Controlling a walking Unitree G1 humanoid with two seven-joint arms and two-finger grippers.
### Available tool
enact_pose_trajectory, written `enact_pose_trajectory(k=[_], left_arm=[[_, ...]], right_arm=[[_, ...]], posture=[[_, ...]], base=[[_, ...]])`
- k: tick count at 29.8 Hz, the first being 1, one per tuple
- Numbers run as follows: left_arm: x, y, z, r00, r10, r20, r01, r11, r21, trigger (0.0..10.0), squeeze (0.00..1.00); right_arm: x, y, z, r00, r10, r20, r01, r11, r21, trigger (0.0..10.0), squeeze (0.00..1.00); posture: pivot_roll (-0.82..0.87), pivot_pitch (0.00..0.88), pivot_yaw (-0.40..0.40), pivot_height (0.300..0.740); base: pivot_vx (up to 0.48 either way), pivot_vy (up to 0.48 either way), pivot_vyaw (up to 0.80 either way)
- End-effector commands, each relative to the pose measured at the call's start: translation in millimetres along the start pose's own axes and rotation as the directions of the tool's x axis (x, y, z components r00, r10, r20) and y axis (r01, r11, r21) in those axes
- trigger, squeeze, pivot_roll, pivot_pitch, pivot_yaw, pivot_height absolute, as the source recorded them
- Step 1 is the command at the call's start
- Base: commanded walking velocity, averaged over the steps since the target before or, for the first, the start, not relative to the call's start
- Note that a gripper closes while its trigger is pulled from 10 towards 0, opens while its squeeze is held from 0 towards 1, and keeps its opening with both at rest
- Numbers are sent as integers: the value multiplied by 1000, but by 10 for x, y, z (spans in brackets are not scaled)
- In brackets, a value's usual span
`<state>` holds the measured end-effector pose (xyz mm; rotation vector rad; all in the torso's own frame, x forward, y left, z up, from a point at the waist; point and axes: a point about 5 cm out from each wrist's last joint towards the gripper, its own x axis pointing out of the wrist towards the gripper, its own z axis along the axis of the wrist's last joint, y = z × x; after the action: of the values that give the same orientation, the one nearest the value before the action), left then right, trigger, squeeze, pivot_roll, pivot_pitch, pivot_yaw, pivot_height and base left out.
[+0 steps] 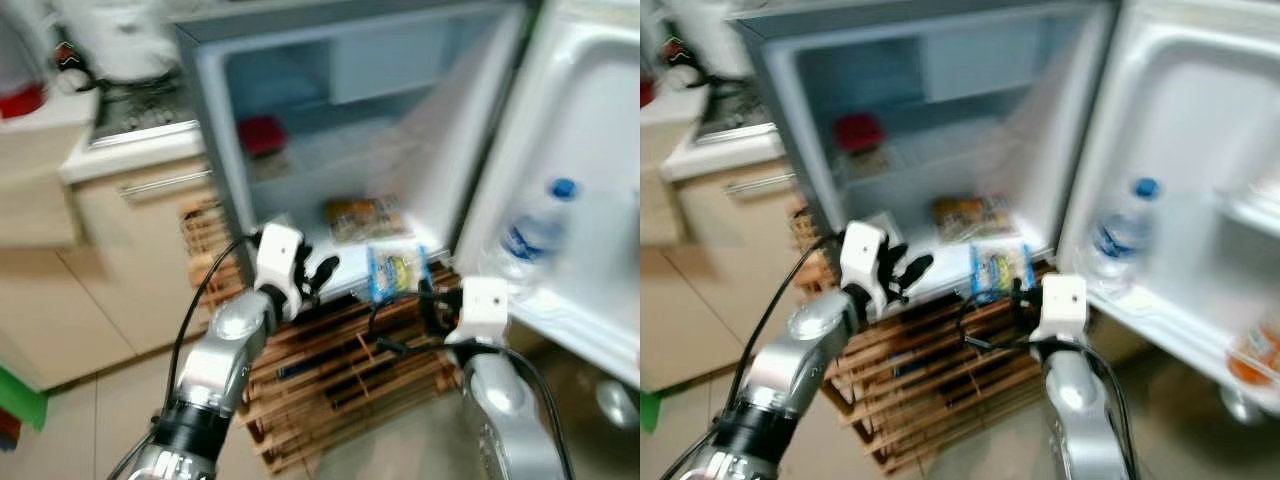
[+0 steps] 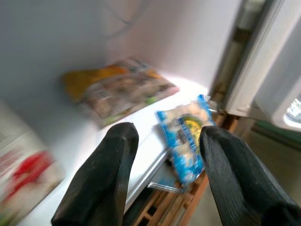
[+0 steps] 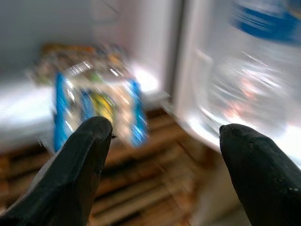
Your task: Restocking fridge
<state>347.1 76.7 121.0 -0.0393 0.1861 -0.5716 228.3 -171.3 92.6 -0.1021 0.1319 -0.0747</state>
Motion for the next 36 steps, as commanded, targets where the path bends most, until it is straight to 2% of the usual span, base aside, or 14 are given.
enact_pose_trajectory(k=[1, 3, 6, 9, 12, 13, 14, 15, 16, 18, 24, 27, 28, 36], left_arm=[[16, 77, -49, 1000, 21, -17, -21, 1000, -1, 10000, 0], [47, 168, -31, 998, 59, -20, -59, 998, -12, 10000, 0], [63, 232, -26, 996, 90, -24, -91, 995, -35, 10000, 0], [77, 380, -13, 984, 177, -28, -178, 980, -84, 10000, 0], [80, 452, 64, 975, 223, 3, -222, 969, -109, 10000, 0], [71, 488, 112, 969, 244, 23, -240, 964, -111, 10000, 173], [73, 516, 143, 966, 257, 38, -251, 961, -113, 10000, 173], [72, 538, 181, 964, 259, 60, -250, 959, -131, 10000, 1000], [72, 538, 181, 964, 259, 60, -250, 959, -131, 10000, 1000], [52, 589, 273, 959, 258, 118, -240, 959, -148, 10000, 1000], [55, 611, 225, 961, 261, 92, -246, 958, -150, 10000, 1000], [51, 667, 300, 952, 286, 112, -267, 951, -153, 10000, 1000], [42, 699, 354, 946, 296, 134, -275, 948, -159, 10000, 0], [-91, 928, 500, 898, 388, 208, -355, 918, -179, 10000, 0]], right_arm=[[-58, 17, 113, 999, 16, 37, -15, 1000, -24, 10000, 0], [-187, -11, 152, 999, 15, 47, -13, 999, -51, 10000, 0], [-263, -51, 173, 999, 0, 45, 3, 998, -56, 10000, 0], [-516, -127, 236, 999, -22, 33, 25, 997, -68, 10000, 0], [-659, -151, 240, 1000, -29, 5, 30, 997, -72, 10000, 0], [-689, -152, 234, 1000, -29, 0, 29, 997, -74, 10000, 0], [-725, -153, 238, 1000, -30, -8, 29, 997, -77, 10000, 0], [-755, -149, 235, 1000, -25, -17, 23, 996, -83, 10000, 0], [-755, -149, 235, 1000, -25, -17, 23, 996, -83, 10000, 0], [-816, -141, 241, 999, -15, -32, 12, 996, -88, 10000, 0], [-861, -109, 279, 999, 27, -45, -30, 998, -64, 10000, 0], [-904, -82, 319, 996, 69, -48, -72, 996, -51, 10000, 0], [-920, -71, 325, 995, 81, -54, -84, 995, -52, 10000, 0], [-976, -48, 308, 990, 105, -89, -110, 993, -50, 10000, 0]], posture=[[-385, 194, 125, 736], [-425, 218, 129, 736], [-459, 234, 132, 736], [-531, 282, 132, 736], [-547, 291, 131, 736], [-554, 298, 130, 736], [-555, 300, 130, 736], [-557, 301, 128, 736], [-557, 301, 128, 736], [-555, 307, 122, 736], [-551, 320, 115, 736], [-556, 329, 113, 736], [-556, 335, 112, 736], [-551, 342, 98, 736]], base=[[0, 0, 0], [0, 0, 0], [0, 0, 0], [0, 0, 0], [0, 0, 0], [0, 0, 0], [0, 0, 0], [0, 0, 0], [0, 0, 0], [0, 0, 0], [0, 0, 0], [0, 0, 0], [0, 0, 0], [0, 0, 0]])
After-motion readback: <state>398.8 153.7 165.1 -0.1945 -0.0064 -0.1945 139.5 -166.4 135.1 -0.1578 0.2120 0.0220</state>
